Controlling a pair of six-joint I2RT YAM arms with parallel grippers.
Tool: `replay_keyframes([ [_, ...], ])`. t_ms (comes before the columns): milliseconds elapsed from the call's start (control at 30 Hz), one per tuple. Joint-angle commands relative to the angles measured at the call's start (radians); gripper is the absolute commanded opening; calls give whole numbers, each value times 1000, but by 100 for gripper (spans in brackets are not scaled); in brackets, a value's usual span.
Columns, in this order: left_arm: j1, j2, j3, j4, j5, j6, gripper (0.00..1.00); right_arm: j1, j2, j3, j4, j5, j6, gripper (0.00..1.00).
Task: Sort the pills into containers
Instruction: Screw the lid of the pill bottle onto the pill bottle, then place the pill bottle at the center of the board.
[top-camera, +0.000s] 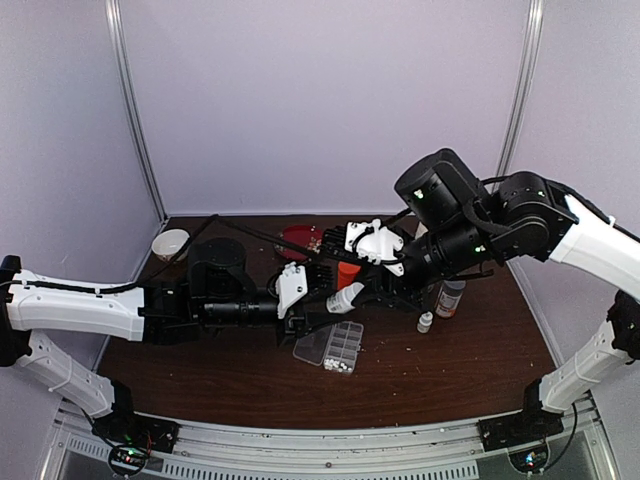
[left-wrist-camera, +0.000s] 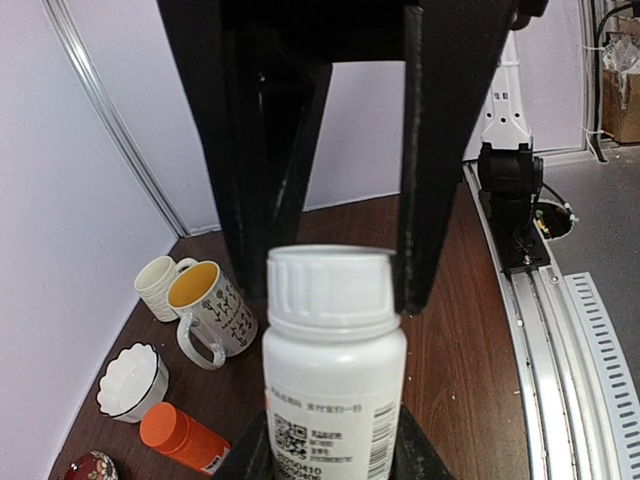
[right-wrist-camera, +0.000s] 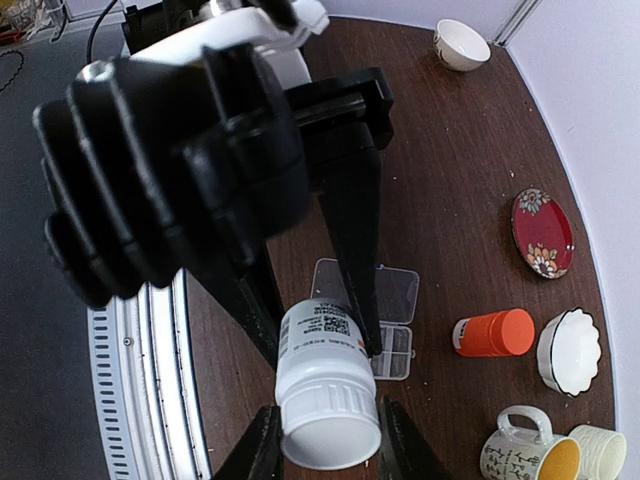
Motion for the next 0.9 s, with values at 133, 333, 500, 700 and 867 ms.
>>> replay_keyframes([
  [133,-4,-30,7,80,-62,-5,38,-8,15,5,34,87,174,0],
  [333,-5,-80,-40,88,-107,-33,97,-29,-16,-24,-17,93,124,0],
  [500,-6,-179,-108,27,-196,-24,98,-94,-65,-103,-21,92,139,0],
  [700,-6,-236,-126,-88,-324,-58,98,-118,-2,-93,-20,110,152,0],
  [867,3,-247,-105,-179,-492,-203,98,-119,128,-2,-3,92,182,0],
])
